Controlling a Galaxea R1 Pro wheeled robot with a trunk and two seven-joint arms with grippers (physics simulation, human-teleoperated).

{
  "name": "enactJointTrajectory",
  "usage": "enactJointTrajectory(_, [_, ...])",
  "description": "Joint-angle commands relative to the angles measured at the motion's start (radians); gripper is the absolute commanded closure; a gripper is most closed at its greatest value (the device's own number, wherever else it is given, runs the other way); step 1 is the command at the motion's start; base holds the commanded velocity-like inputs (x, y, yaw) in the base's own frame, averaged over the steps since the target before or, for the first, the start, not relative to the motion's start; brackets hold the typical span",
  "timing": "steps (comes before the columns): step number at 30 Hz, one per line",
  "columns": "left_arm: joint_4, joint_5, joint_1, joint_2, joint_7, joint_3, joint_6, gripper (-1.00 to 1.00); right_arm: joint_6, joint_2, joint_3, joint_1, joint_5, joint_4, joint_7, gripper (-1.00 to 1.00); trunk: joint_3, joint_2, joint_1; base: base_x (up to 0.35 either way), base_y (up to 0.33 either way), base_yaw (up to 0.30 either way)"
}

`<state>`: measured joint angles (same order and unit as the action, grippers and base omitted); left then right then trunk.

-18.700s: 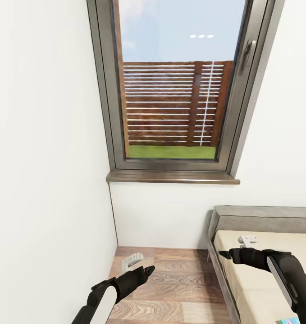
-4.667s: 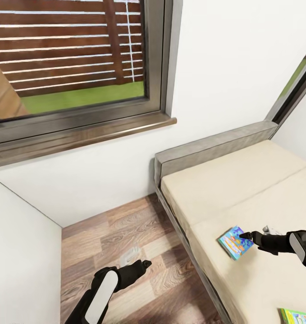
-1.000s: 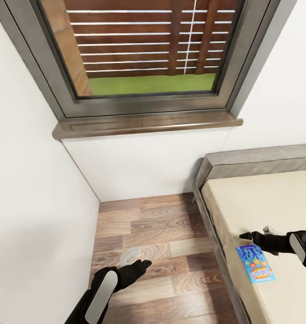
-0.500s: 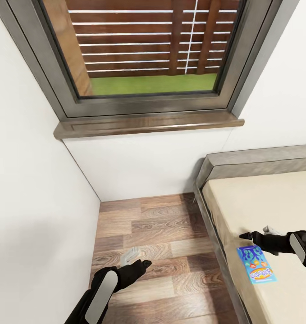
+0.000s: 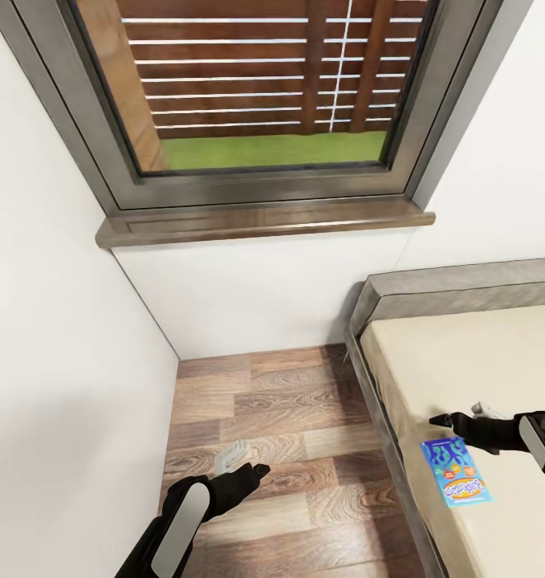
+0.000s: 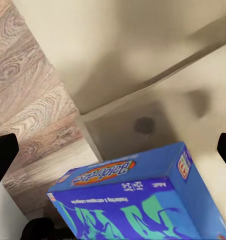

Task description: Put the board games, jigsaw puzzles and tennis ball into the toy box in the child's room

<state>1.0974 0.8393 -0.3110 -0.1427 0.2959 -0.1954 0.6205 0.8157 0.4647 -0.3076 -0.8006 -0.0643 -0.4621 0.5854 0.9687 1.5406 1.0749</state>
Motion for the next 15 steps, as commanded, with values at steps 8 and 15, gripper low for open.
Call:
enactJointTrajectory(8, [-0.009, 0.011, 0.0, 0.0, 0.007, -0.001, -0.002, -1.0, -0.096, 0.051, -0.053, 0.002, -0.008, -0.007, -0.004, -1.0, 0.001, 0.0, 0.0, 0.0, 0.0, 0.0])
enactJointTrajectory(15, [-0.098, 0.014, -0.008, -0.001, -0.088, 0.002, -0.015, -1.0, -0.231, 0.127, -0.217, 0.031, -0.01, -0.083, -0.002, -1.0, 0.001, 0.0, 0.0, 0.0, 0.0, 0.0])
